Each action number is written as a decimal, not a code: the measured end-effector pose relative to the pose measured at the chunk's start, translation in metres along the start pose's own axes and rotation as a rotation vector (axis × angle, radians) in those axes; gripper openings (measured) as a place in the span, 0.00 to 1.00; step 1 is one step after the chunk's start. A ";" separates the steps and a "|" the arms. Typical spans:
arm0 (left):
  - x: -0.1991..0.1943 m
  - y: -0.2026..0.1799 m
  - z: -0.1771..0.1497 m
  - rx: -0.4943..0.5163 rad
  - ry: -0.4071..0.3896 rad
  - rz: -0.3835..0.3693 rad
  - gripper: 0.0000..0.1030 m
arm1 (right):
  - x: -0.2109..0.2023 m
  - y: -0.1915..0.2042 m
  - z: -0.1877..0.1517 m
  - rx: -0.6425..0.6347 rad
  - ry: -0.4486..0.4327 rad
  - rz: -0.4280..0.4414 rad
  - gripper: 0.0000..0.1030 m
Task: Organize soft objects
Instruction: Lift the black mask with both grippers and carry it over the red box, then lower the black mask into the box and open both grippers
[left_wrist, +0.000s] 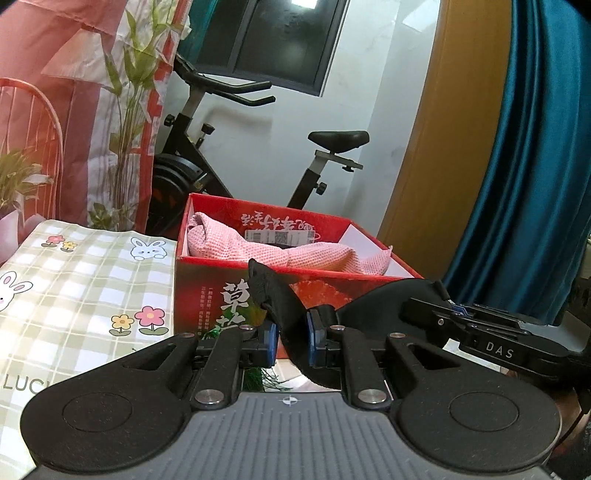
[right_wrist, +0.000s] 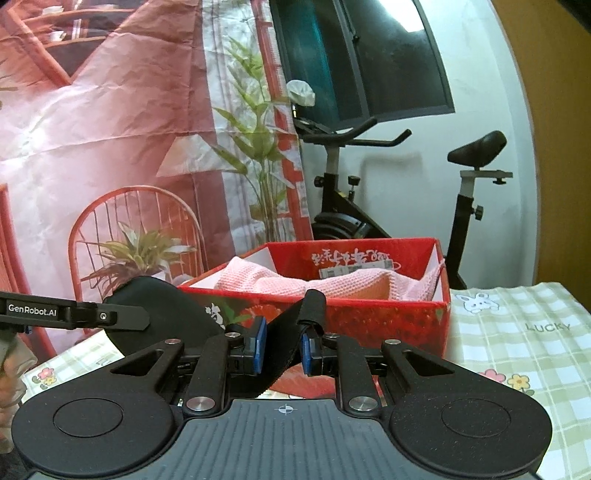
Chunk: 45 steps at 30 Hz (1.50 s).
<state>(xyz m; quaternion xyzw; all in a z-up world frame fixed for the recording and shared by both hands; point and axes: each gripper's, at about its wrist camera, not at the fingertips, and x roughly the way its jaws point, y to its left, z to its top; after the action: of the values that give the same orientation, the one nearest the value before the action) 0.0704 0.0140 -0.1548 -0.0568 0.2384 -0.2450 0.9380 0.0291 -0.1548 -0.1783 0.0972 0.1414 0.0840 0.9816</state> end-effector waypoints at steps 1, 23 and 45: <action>-0.001 0.002 0.000 -0.002 0.001 0.000 0.16 | 0.000 -0.001 -0.001 0.003 0.002 -0.001 0.17; 0.006 -0.003 0.028 0.032 0.064 0.012 0.16 | 0.000 0.000 0.015 -0.023 -0.006 -0.032 0.17; 0.110 0.004 0.109 0.043 0.148 0.006 0.16 | 0.109 -0.056 0.102 0.090 0.140 -0.079 0.15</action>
<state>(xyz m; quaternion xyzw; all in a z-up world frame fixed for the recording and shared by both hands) 0.2082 -0.0375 -0.1059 -0.0175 0.3019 -0.2509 0.9196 0.1697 -0.2055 -0.1231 0.1295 0.2168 0.0456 0.9665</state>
